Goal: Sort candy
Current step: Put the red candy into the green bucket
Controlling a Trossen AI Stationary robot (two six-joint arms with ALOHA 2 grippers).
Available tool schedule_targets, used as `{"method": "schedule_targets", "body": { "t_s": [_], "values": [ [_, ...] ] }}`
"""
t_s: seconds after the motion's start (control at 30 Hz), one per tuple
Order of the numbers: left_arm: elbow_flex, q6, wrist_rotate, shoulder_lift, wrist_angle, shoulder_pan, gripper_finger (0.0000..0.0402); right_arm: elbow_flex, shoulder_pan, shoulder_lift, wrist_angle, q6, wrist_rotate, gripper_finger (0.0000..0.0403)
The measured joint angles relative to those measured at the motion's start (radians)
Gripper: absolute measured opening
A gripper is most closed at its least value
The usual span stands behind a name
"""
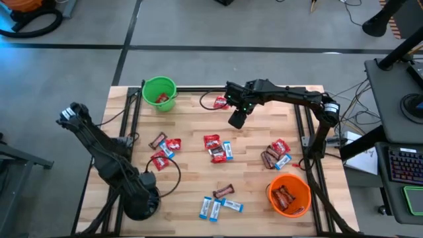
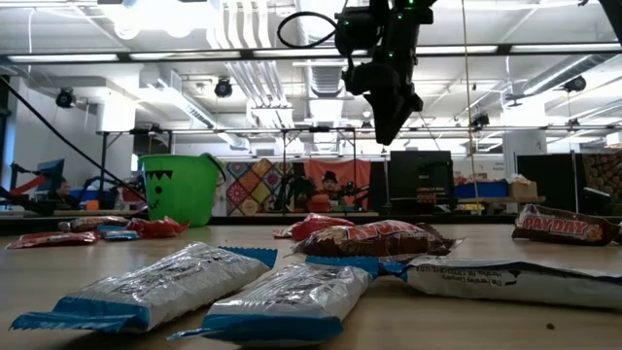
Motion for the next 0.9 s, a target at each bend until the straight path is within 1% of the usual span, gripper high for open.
{"method": "schedule_targets", "body": {
  "t_s": [0.07, 0.13, 0.27, 0.37, 0.47, 0.57, 0.63, 0.7, 0.8, 0.9],
  "values": [
    [0.0, 0.033, -0.006, 0.008, -0.023, 0.0, 0.015, 0.0, 0.0, 0.0, 0.001, 0.0, 0.001, 0.0128],
    [0.0, 0.088, -0.034, 0.013, -0.054, 0.008, 0.0153, 0.0, 0.0, 0.0, 0.012, 0.0, 0.002, 0.0128],
    [0.0, 0.188, -0.147, 0.008, -0.155, 0.071, 0.0155, 0.0, -0.004, 0.0, 0.06, 0.019, 0.002, 0.0128],
    [0.007, 0.253, -0.243, -0.017, -0.262, 0.157, 0.0155, 0.0, -0.014, 0.0, 0.105, 0.057, -0.001, 0.0128],
    [0.026, 0.289, -0.346, -0.038, -0.348, 0.274, 0.0155, 0.0, -0.026, 0.0, 0.138, 0.11, 0.001, 0.0127],
    [0.046, 0.358, -0.467, -0.06, -0.354, 0.394, 0.0155, 0.0, -0.038, 0.001, 0.181, 0.147, 0.002, 0.0127],
    [0.065, 0.451, -0.533, -0.069, -0.318, 0.481, 0.0155, 0.0, -0.048, 0.001, 0.217, 0.168, 0.002, 0.0127],
    [0.088, 0.6, -0.576, -0.07, -0.263, 0.578, 0.0155, 0.0, -0.057, 0.001, 0.256, 0.207, 0.002, 0.0127],
    [0.14, 0.853, -0.577, -0.062, -0.194, 0.737, 0.0155, 0.0, -0.061, 0.001, 0.305, 0.272, 0.003, 0.0127],
    [0.202, 1.015, -0.543, -0.046, -0.138, 0.887, 0.0155, 0.0, -0.059, 0.001, 0.332, 0.306, 0.0, 0.0127]
  ]
}}
